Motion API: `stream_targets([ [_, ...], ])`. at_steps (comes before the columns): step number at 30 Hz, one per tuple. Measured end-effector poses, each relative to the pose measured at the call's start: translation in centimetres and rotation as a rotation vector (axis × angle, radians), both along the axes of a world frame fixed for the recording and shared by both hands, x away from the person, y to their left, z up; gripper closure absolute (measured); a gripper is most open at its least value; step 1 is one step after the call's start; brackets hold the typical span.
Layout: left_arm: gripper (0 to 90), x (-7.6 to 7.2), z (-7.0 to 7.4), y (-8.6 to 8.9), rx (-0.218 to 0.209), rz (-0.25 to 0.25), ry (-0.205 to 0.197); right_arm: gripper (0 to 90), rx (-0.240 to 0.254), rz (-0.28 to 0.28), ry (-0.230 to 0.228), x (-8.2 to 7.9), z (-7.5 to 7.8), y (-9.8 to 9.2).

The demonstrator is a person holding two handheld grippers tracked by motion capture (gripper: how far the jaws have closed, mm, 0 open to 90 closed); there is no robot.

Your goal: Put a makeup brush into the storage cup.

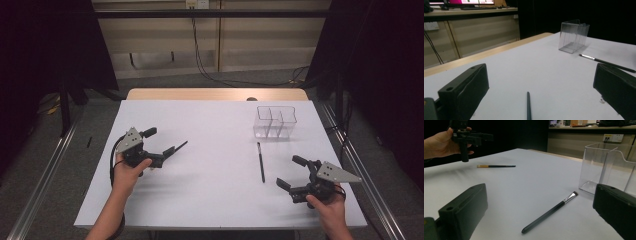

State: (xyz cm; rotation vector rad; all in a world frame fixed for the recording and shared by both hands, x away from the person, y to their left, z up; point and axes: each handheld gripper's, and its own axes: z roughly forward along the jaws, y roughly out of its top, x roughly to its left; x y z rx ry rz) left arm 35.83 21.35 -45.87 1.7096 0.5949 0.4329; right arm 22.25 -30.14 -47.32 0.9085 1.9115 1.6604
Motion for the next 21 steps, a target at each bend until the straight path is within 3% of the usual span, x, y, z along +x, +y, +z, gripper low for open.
stream_targets([
  [6, 0.0, 0.4, -0.1, -0.2, 0.018, -0.013, 0.022, 0.0, -0.011, 0.006, 0.005, 0.1, -0.1, 0.1],
  [8, 0.0, 0.6, -0.2, -0.3, 0.028, -0.018, 0.046, 0.0, -0.004, 0.002, 0.002, 0.0, 0.0, 0.1],
  [17, 0.0, 1.8, 0.4, -0.6, 0.161, -0.032, 0.131, 0.0, -0.012, -0.005, 0.000, -0.3, 0.1, 0.0],
  [21, 0.0, 2.3, 0.7, -0.9, 0.215, -0.037, 0.189, 0.0, -0.014, -0.006, 0.004, -0.3, 0.1, 0.0],
])
